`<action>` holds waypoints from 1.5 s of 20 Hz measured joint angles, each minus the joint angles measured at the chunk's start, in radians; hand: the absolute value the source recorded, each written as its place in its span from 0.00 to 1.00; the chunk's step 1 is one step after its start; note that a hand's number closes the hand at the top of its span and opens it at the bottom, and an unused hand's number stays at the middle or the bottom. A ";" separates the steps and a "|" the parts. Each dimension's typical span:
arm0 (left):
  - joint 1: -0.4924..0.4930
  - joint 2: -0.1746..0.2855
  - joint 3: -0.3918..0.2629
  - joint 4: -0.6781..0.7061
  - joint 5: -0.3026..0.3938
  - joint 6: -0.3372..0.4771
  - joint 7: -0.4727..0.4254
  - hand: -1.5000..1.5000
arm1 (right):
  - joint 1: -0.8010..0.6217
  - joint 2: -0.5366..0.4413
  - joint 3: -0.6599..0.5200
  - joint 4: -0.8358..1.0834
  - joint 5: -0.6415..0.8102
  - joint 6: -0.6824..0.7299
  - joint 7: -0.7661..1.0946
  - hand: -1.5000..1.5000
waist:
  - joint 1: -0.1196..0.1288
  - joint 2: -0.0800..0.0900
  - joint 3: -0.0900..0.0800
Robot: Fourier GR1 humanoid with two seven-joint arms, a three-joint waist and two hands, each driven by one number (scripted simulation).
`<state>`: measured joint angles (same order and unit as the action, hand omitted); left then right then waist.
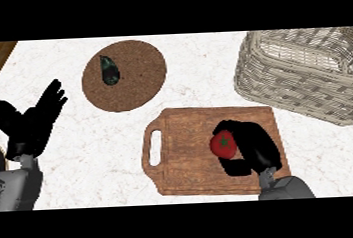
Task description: Pick the tomato from the cutting board and place it in the basket
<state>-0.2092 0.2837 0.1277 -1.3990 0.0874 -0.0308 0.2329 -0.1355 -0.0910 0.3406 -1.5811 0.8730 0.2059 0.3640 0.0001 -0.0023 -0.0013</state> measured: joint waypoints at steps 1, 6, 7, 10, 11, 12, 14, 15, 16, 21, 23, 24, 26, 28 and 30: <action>-0.001 -0.005 -0.003 0.009 -0.008 0.000 -0.007 0.50 | -0.011 0.010 0.005 0.011 0.012 0.001 0.006 1.00 | 0.000 0.000 0.000; -0.010 0.004 0.023 0.028 -0.005 -0.023 -0.018 0.50 | -0.039 0.030 0.000 0.080 0.050 -0.028 -0.029 1.00 | -0.002 -0.005 -0.004; -0.002 -0.003 0.019 0.023 -0.013 -0.018 -0.020 0.50 | -0.048 0.030 -0.004 0.088 0.050 -0.020 -0.035 1.00 | -0.001 -0.005 -0.004; -0.012 0.000 0.025 0.025 -0.012 -0.021 -0.016 0.50 | -0.042 0.052 0.096 0.069 0.052 -0.038 0.064 1.00 | -0.001 -0.005 -0.005; -0.009 -0.005 0.020 0.022 -0.016 -0.022 -0.018 0.50 | -0.050 0.057 0.150 0.069 0.039 -0.062 0.119 1.00 | 0.003 -0.004 -0.004; -0.006 -0.007 0.016 0.011 -0.015 -0.021 -0.009 0.50 | -0.061 0.064 0.206 0.059 0.027 -0.076 0.179 1.00 | 0.007 -0.004 -0.003; -0.002 -0.009 0.009 -0.015 -0.017 -0.019 0.011 0.50 | -0.079 0.074 0.323 0.049 0.000 -0.122 0.296 1.00 | 0.014 -0.002 -0.001; -0.006 -0.008 0.008 -0.014 -0.018 -0.021 0.017 0.50 | -0.096 0.078 0.380 0.044 -0.018 -0.148 0.355 1.00 | 0.015 -0.001 -0.001; -0.009 -0.007 0.012 0.001 -0.018 -0.026 0.004 0.50 | -0.107 0.081 0.432 0.045 -0.035 -0.182 0.405 1.00 | 0.015 0.000 0.000; -0.015 -0.008 0.022 0.022 -0.018 -0.027 -0.010 0.50 | -0.147 0.088 0.556 -0.019 -0.119 -0.384 0.507 1.00 | 0.013 0.002 0.001; -0.007 -0.008 0.024 0.023 -0.014 -0.033 -0.019 0.50 | -0.168 0.089 0.586 -0.079 -0.134 -0.471 0.526 1.00 | 0.016 0.001 0.001; -0.004 -0.011 0.021 0.019 -0.016 -0.032 -0.018 0.50 | -0.183 0.089 0.594 -0.105 -0.135 -0.511 0.527 1.00 | 0.016 0.001 0.001; 0.001 -0.022 0.015 0.021 -0.024 -0.021 -0.023 0.50 | -0.220 0.089 0.621 -0.166 -0.105 -0.567 0.548 1.00 | 0.012 -0.001 0.001; 0.007 -0.016 0.017 0.002 -0.024 -0.023 -0.011 0.50 | -0.275 0.089 0.624 -0.196 -0.065 -0.601 0.587 1.00 | 0.012 -0.003 0.001; 0.008 -0.013 0.024 0.000 -0.021 -0.021 -0.006 0.50 | -0.327 0.088 0.614 -0.249 -0.018 -0.596 0.646 1.00 | 0.008 -0.004 0.001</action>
<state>-0.2014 0.2708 0.1515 -1.3987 0.0660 -0.0520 0.2273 -0.4621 -0.0033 0.9545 -1.8305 0.8552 -0.3897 1.0101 0.0080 -0.0059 -0.0007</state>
